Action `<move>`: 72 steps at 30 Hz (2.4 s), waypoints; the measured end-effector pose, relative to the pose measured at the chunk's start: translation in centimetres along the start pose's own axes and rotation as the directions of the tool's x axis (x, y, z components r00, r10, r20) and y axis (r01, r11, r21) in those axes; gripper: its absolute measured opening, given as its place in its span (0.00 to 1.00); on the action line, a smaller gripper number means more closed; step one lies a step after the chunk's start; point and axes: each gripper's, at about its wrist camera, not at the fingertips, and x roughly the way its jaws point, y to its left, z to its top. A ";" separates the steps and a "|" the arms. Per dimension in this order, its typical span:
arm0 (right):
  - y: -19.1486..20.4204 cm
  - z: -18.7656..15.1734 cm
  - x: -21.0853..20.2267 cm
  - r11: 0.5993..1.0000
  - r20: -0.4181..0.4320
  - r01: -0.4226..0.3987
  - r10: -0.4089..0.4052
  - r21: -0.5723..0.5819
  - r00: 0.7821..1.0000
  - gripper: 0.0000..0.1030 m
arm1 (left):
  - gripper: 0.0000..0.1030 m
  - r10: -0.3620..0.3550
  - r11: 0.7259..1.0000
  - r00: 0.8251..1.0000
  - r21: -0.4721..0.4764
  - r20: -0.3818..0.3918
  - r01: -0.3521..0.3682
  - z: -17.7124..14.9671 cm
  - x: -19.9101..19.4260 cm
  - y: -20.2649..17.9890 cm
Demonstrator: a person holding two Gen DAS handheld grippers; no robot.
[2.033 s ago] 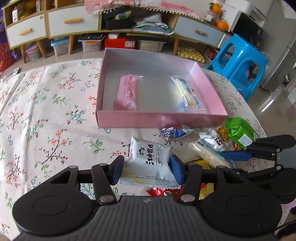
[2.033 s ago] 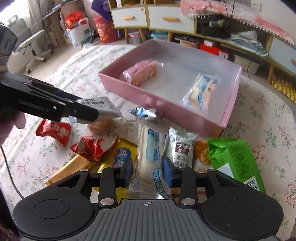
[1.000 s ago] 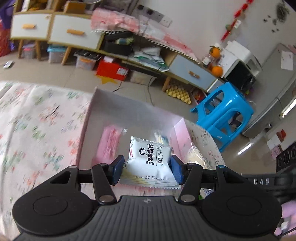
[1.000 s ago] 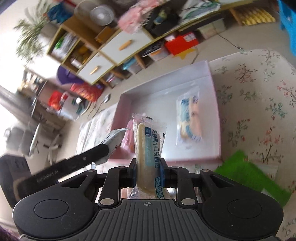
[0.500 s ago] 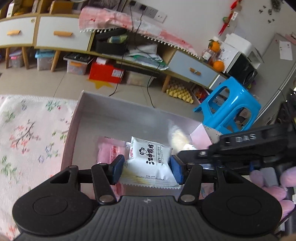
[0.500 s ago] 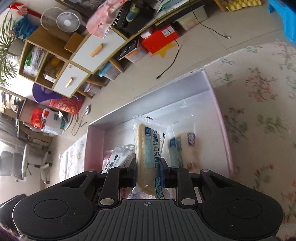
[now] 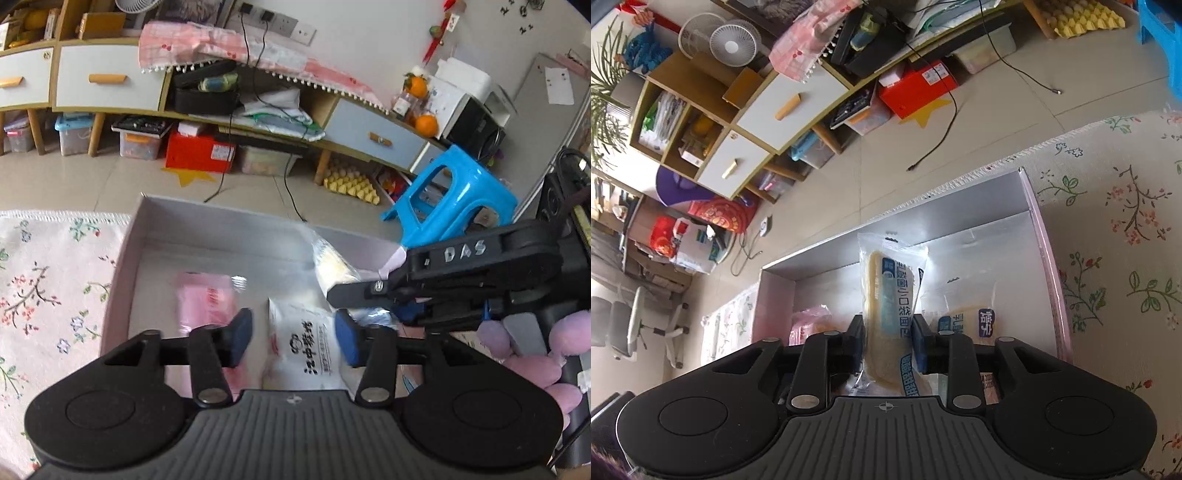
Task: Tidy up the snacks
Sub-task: 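Release both snacks into the pink box and withdraw both tools, then grasp the green biscuit pack with the right tool while the left tool grasps the wafer cake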
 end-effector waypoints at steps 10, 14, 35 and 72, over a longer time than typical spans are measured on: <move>1.8 -1.1 -4.7 0.996 0.081 0.005 0.003 -0.093 0.997 0.67 | 0.79 0.026 0.999 0.999 0.029 -0.030 -0.025 -0.1 -1.5 -1.5; 2.7 -2.6 -7.3 0.984 0.132 0.040 -0.017 -0.173 0.991 0.76 | 0.89 0.043 0.998 0.998 0.047 -0.035 -0.041 -0.3 -2.8 -2.4; 3.7 -12.0 -14.1 0.904 0.274 0.209 -0.108 -0.373 0.956 0.94 | 1.00 0.306 0.951 0.933 0.016 -0.189 -0.309 -4.4 -8.0 -2.8; -4.8 -16.0 -12.0 0.735 0.237 0.328 -0.230 -0.593 0.944 0.94 | 0.68 0.361 0.923 0.930 -0.114 -0.065 -0.366 -10.7 -7.7 -3.8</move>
